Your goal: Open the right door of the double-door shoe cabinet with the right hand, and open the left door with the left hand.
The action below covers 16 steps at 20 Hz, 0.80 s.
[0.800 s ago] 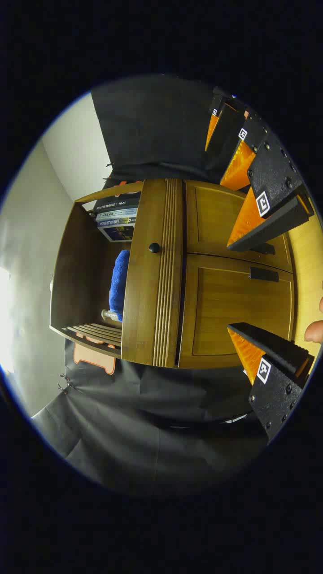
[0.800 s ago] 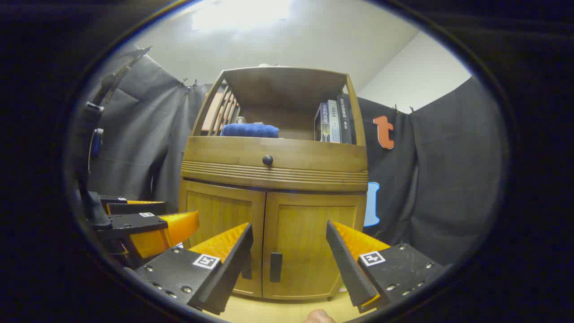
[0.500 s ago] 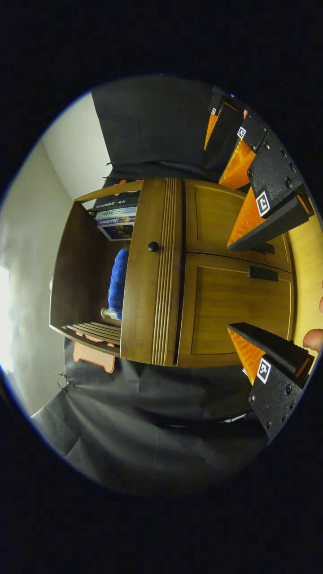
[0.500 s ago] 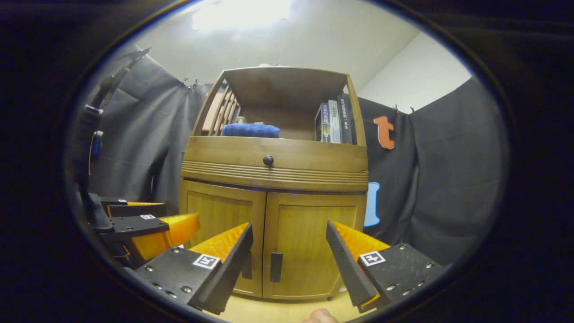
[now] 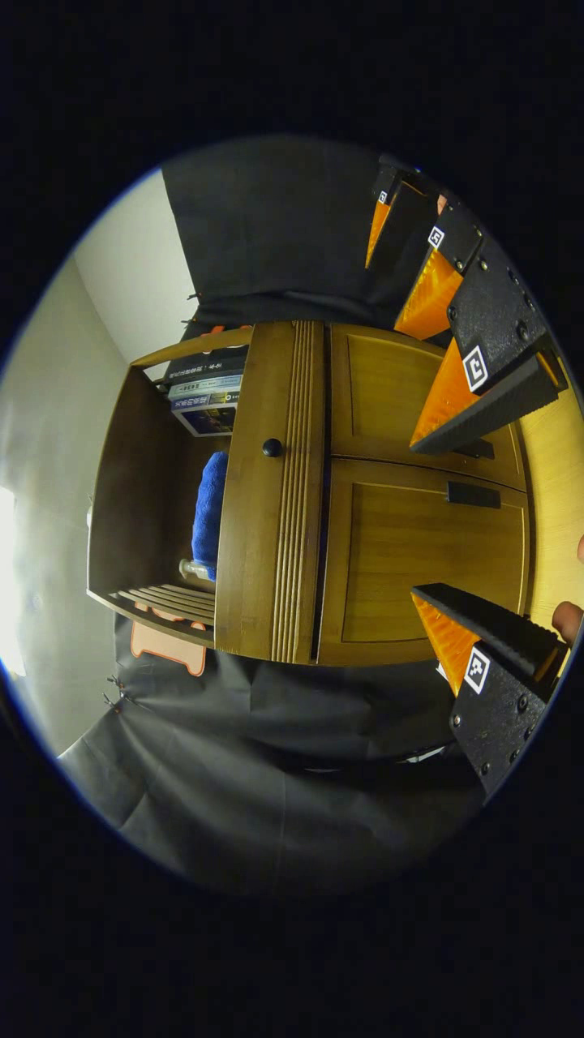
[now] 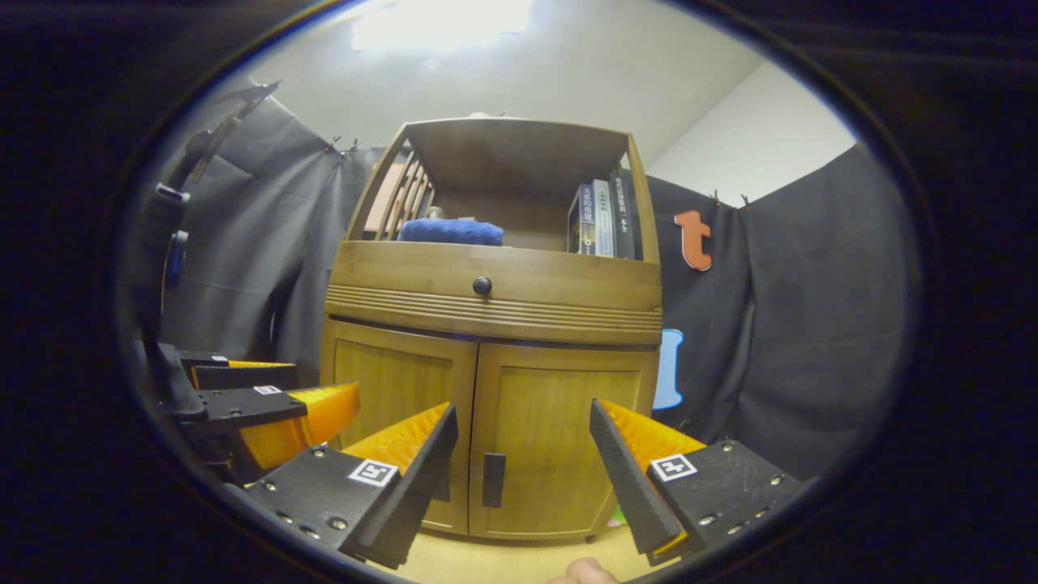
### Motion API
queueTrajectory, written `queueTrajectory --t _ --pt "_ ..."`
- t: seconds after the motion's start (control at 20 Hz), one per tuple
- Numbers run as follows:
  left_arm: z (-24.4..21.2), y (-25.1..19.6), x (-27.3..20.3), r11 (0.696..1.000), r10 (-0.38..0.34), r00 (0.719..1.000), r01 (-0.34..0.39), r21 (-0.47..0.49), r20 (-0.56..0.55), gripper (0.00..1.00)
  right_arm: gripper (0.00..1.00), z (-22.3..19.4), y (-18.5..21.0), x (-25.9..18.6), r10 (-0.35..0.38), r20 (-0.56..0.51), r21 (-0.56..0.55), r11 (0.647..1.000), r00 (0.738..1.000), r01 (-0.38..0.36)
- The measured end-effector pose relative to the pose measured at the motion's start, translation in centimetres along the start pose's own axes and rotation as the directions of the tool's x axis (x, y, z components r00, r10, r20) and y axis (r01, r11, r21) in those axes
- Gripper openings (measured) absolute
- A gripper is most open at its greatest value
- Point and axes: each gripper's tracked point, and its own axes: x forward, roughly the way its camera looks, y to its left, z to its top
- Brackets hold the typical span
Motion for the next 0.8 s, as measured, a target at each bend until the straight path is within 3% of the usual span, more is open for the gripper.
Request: queueTrajectory --t 0.2,0.4,0.55,0.6,0.65,0.7,0.8 --pt "0.0 0.9 -0.4 1.0 0.022 1.0 -0.022 0.01 0.001 0.97 1.0 -1.7 0.1 1.0 0.002 -0.03 0.003 1.0 1.0 -0.001" --pt "-0.3 3.1 -0.9 0.997 0.068 0.998 -0.067 0.035 -0.005 0.98 0.98 -4.7 1.1 3.4 0.026 -0.098 0.012 1.0 0.995 -0.025" --pt "-0.2 5.4 -1.5 0.991 0.118 0.993 -0.118 0.057 0.0 0.98 0.98 -8.3 2.4 5.4 0.041 -0.184 0.017 0.999 0.982 -0.039" --pt "-0.2 6.3 -1.5 0.988 0.139 0.99 -0.139 0.062 0.002 0.96 0.94 -9.5 3.0 6.3 0.056 -0.209 0.027 0.998 0.976 -0.051" --pt "-0.3 7.3 -1.6 0.985 0.16 0.987 -0.16 0.066 0.003 0.98 0.99 -10.8 3.5 7.1 0.056 -0.239 0.032 0.998 0.97 -0.049" --pt "-0.3 8.3 -1.6 0.981 0.18 0.984 -0.18 0.071 0.003 0.97 0.87 -11.8 3.8 7.8 0.059 -0.264 0.034 0.998 0.963 -0.052" --pt "-0.4 9.9 -1.7 0.974 0.215 0.977 -0.214 0.079 -0.002 0.97 0.77 -13.3 4.0 9.5 0.046 -0.296 0.024 0.999 0.954 -0.041"
